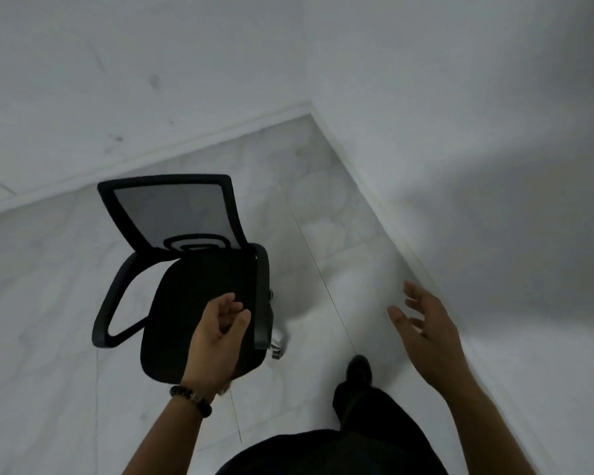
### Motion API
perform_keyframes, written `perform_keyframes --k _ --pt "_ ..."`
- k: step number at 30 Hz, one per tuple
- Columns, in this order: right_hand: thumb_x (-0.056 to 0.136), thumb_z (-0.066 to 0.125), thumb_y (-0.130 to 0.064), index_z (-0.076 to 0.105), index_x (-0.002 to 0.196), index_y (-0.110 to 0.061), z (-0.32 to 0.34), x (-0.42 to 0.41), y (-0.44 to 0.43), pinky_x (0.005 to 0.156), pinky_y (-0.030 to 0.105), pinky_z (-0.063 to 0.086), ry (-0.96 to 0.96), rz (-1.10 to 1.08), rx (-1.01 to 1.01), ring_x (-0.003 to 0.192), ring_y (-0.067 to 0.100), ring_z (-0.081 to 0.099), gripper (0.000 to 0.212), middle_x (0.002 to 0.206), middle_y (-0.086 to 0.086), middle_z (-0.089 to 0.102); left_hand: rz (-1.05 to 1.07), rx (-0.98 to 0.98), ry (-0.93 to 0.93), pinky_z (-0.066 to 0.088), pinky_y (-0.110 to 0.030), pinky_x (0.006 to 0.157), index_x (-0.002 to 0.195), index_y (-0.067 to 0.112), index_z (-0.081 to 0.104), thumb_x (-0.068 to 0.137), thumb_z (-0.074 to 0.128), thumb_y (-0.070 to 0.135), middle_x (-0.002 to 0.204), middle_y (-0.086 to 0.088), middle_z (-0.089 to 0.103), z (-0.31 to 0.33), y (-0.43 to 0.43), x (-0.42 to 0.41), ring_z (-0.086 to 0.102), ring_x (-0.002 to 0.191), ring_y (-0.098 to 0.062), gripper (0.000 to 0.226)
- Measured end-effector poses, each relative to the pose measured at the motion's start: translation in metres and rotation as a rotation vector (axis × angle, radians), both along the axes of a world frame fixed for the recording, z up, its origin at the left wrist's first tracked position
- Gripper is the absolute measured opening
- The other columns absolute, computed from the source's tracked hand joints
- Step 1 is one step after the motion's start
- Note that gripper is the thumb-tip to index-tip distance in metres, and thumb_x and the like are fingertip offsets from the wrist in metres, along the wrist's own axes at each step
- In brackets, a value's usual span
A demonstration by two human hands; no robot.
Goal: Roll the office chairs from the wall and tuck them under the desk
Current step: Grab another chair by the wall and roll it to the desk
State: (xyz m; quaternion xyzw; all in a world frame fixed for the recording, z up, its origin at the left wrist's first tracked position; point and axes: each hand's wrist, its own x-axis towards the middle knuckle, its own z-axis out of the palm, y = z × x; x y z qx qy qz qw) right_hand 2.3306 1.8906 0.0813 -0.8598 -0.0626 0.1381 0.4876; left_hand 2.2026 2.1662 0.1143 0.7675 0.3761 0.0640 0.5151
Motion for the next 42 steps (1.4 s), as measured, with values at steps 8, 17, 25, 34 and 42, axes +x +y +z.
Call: perform_keyframes --k 8,17,25,34,42 --pt "0.093 0.06 -0.036 0.043 0.143 -0.026 0.041 0.231 0.116 0.098 0.033 0.047 -0.071 0.361 -0.051 0.118 0.01 0.053 0.053 0.136 -0.006 0.05 0.272 0.008 -0.113 0.045 -0.016 0.081 0.13 0.017 0.047 0.091 0.058 0.018 0.115 0.006 0.059 0.022 0.059 0.153 0.057 0.105 -0.004 0.04" --pt "0.093 0.061 -0.035 0.042 0.144 -0.026 -0.006 0.416 0.293 0.094 0.021 0.042 -0.056 0.657 -0.126 0.12 0.006 0.05 0.055 0.138 -0.005 0.05 0.565 -0.045 -0.06 0.046 -0.019 0.082 0.122 0.022 0.049 0.09 0.06 0.017 0.108 0.011 0.058 -0.034 0.165 0.292 0.055 0.097 0.002 0.034" --pt "0.093 0.063 -0.031 0.045 0.142 -0.027 0.03 0.508 0.508 0.099 0.026 0.044 -0.077 0.994 -0.053 0.12 0.001 0.05 0.052 0.134 -0.01 0.05 0.836 0.004 -0.089 0.047 -0.022 0.085 0.132 0.016 0.046 0.091 0.058 0.022 0.119 0.001 0.058 -0.006 0.289 0.351 0.057 0.109 -0.012 0.043" --pt "0.093 0.063 -0.031 0.043 0.137 -0.036 -0.018 0.49 0.754 0.097 0.018 0.04 -0.019 1.676 -0.151 0.121 0.001 0.048 0.048 0.137 -0.01 0.048 1.447 -0.064 -0.02 0.052 -0.028 0.084 0.13 0.018 0.047 0.09 0.06 0.021 0.113 0.005 0.059 -0.043 0.358 0.363 0.059 0.102 -0.008 0.042" --pt "0.095 0.059 -0.035 0.043 0.142 -0.028 -0.011 0.378 0.895 0.101 0.029 0.045 -0.118 2.458 -0.158 0.12 0.005 0.049 0.05 0.132 -0.012 0.048 2.165 -0.07 0.041 0.047 -0.014 0.076 0.13 0.019 0.047 0.091 0.058 0.022 0.114 0.005 0.057 -0.028 0.365 0.413 0.056 0.102 0.0 0.041"
